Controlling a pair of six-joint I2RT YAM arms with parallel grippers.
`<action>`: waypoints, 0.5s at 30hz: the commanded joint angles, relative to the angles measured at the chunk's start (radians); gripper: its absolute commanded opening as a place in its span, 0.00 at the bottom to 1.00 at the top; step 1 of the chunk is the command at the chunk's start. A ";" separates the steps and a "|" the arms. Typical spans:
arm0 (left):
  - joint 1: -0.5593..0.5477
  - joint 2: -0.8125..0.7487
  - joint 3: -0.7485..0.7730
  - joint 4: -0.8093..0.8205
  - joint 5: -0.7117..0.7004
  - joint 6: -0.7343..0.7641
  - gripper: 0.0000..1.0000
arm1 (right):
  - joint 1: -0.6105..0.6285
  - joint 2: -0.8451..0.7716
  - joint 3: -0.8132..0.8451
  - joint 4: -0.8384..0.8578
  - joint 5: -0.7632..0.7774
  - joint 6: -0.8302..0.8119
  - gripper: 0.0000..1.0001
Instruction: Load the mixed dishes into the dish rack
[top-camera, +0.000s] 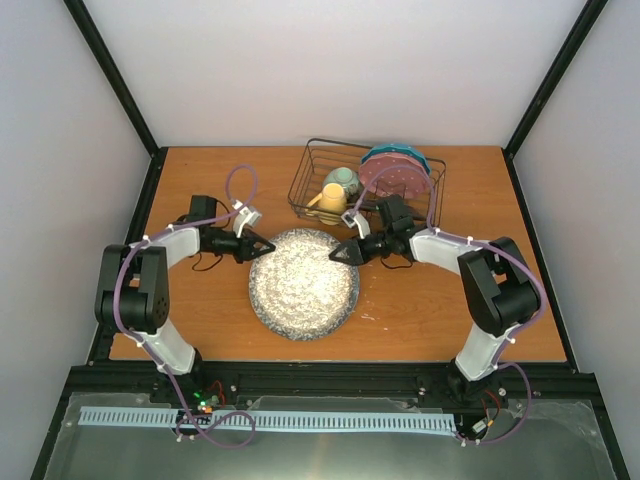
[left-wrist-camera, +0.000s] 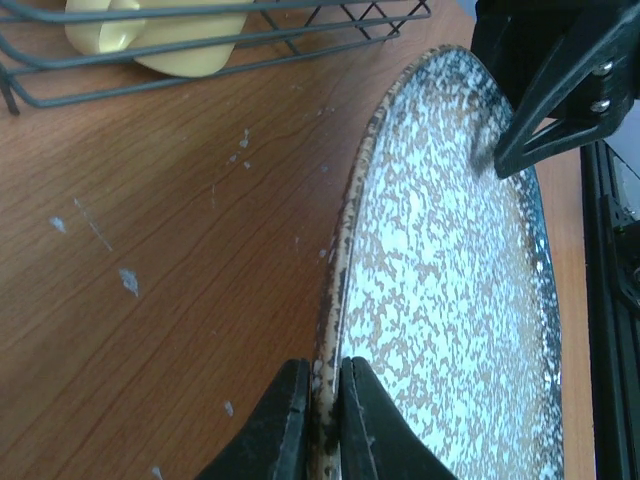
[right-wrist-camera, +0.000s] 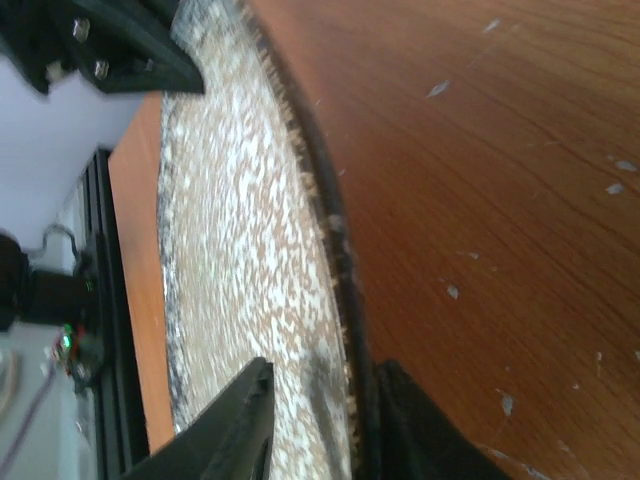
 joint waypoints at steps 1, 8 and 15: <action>-0.026 0.028 0.095 0.053 0.077 0.052 0.01 | 0.032 -0.022 0.084 -0.089 -0.208 -0.117 0.23; -0.027 0.052 0.155 0.032 0.065 0.046 0.01 | 0.031 -0.079 0.088 -0.143 -0.215 -0.160 0.03; -0.029 0.075 0.164 0.018 0.026 0.014 0.08 | 0.027 -0.188 0.064 -0.081 -0.114 -0.092 0.03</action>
